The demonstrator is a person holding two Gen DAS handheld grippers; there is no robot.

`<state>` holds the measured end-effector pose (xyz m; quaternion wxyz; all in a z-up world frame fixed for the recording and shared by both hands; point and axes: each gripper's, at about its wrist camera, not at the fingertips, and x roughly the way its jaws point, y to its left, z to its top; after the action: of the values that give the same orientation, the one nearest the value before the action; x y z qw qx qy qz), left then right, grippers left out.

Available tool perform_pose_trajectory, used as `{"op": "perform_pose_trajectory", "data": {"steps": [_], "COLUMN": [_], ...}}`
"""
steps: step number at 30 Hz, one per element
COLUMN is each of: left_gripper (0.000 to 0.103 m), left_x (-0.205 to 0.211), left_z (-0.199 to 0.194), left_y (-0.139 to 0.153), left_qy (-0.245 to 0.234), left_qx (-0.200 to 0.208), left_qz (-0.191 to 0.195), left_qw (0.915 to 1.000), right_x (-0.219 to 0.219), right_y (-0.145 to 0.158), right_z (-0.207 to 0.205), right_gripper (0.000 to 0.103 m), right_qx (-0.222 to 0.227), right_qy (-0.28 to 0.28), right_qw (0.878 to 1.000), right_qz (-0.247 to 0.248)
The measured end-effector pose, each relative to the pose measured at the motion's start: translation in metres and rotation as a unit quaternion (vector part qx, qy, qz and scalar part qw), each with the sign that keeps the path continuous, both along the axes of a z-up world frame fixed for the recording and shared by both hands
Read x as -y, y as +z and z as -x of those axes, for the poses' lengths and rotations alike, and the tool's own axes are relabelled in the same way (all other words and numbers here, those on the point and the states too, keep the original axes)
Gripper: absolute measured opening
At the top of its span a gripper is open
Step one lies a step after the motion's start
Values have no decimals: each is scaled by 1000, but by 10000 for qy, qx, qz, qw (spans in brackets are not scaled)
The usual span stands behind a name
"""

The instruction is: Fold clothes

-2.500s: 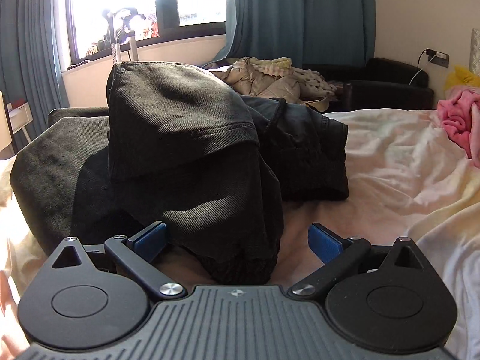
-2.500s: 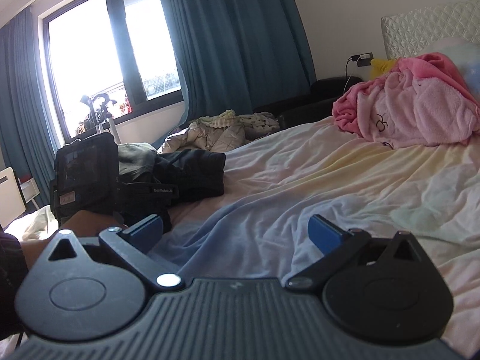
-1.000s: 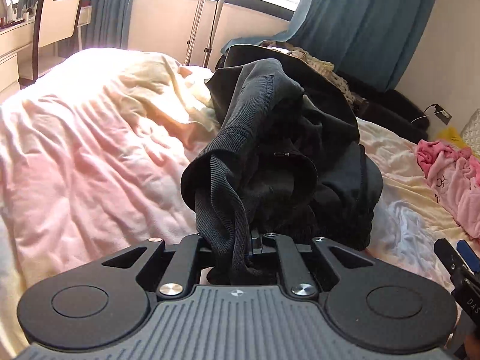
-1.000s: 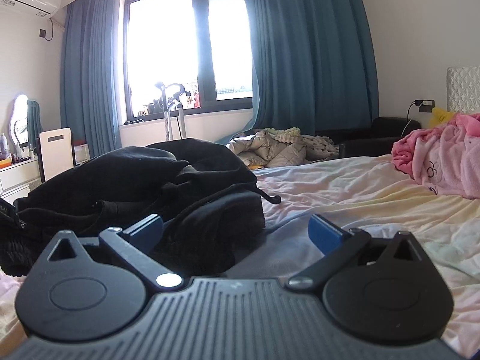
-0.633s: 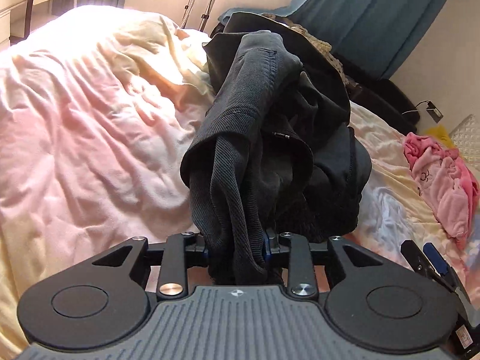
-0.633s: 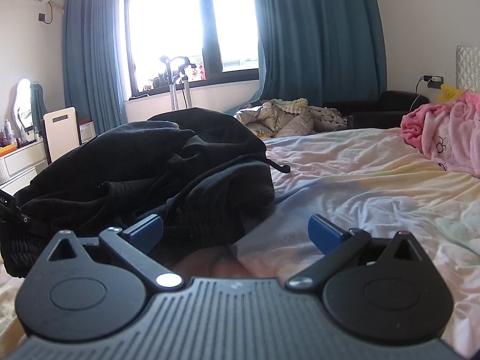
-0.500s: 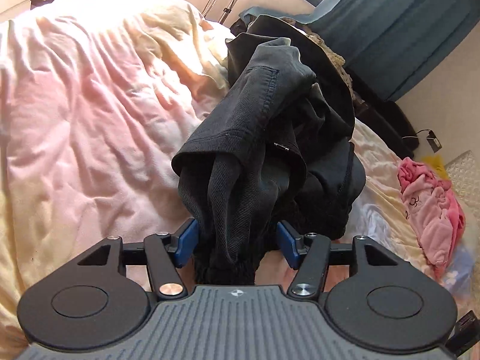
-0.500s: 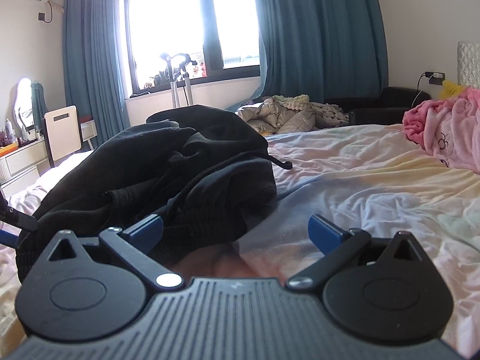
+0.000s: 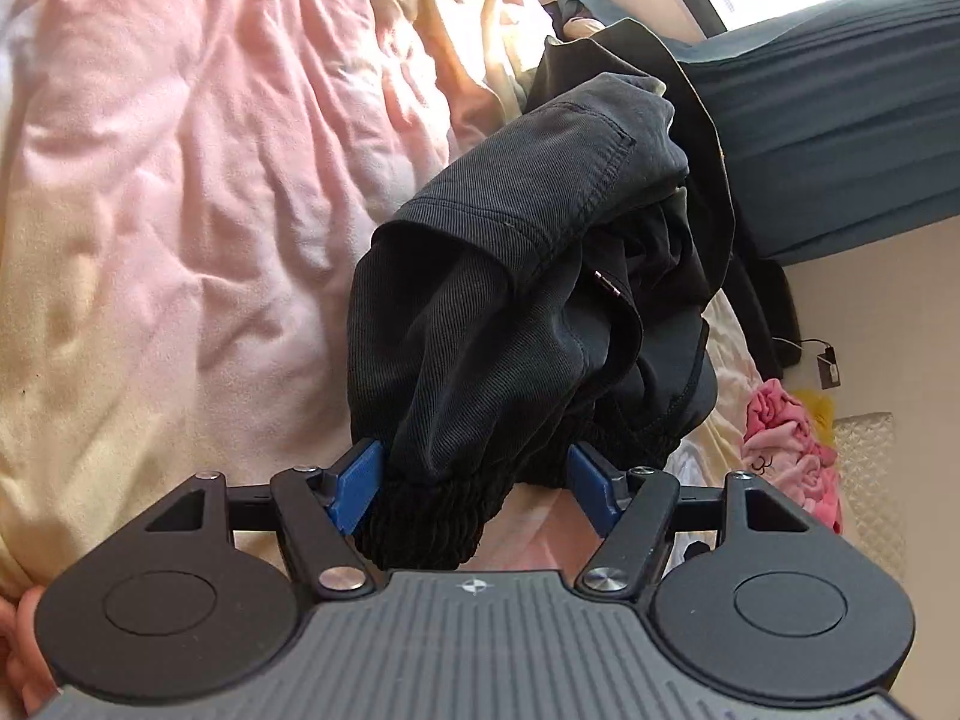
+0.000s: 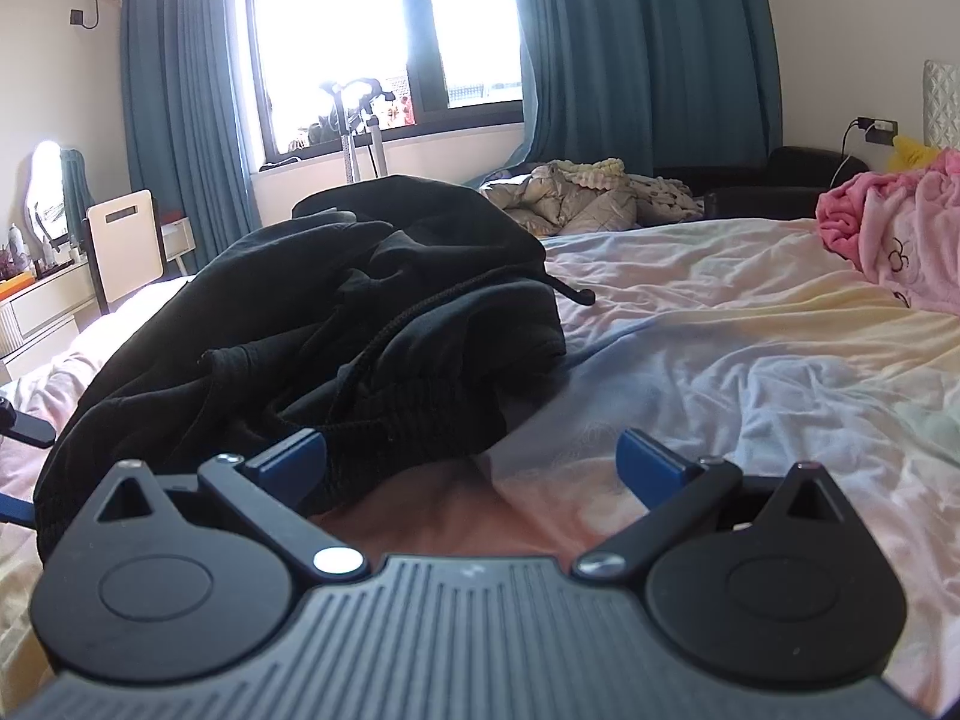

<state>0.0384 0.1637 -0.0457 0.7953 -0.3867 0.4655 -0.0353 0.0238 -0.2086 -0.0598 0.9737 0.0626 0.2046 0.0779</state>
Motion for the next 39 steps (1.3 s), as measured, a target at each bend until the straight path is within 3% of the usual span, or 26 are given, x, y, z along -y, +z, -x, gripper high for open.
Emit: {"op": "perform_pose_trajectory", "data": {"steps": [4,11,16,18,20,21,22,25,28,30,34,39], "left_gripper": [74,79,75,67,48,41,22,20,19,19,19,19], "left_x": [7,18,33,33,34,33,32,23,8,-4,-19,-38], "left_z": [1,0,-11,-15,-15,-14,-12,-4,5,5,-4,-14], "left_y": [-11,-21,-30,-34,-33,-30,-25,-6,18,29,36,29], "left_qy": [-112,-248,-208,-128,-72,-54,-41,129,465,641,926,1360], "left_qx": [-212,-235,-291,-290,-199,-85,67,665,1420,1703,1824,1776], "left_qz": [-100,-329,-945,-859,-904,-881,-809,-584,-278,-7,166,416], "left_qw": [9997,9989,9949,9958,9957,9961,9967,9960,9884,9833,9787,9738], "right_x": [-4,-2,-3,-3,-3,-3,-3,-6,-12,-17,-29,-35], "right_y": [-4,-7,-9,-9,-9,-9,-10,-10,-12,-15,-26,-35], "right_z": [-5,-10,-13,-13,-13,-13,-12,-11,-11,-14,-28,-56], "right_gripper": [103,103,103,103,103,103,103,103,103,103,103,103], "right_qx": [-86,-187,-213,-214,-205,-198,-190,-134,-9,58,16,-221], "right_qy": [47,69,107,110,104,104,112,180,245,324,539,626], "right_qw": [9999,9997,9996,9996,9996,9996,9997,9997,9992,9979,9928,9912], "right_qz": [35,-132,-151,-164,-164,-150,-135,-6,306,567,1066,1146]}}
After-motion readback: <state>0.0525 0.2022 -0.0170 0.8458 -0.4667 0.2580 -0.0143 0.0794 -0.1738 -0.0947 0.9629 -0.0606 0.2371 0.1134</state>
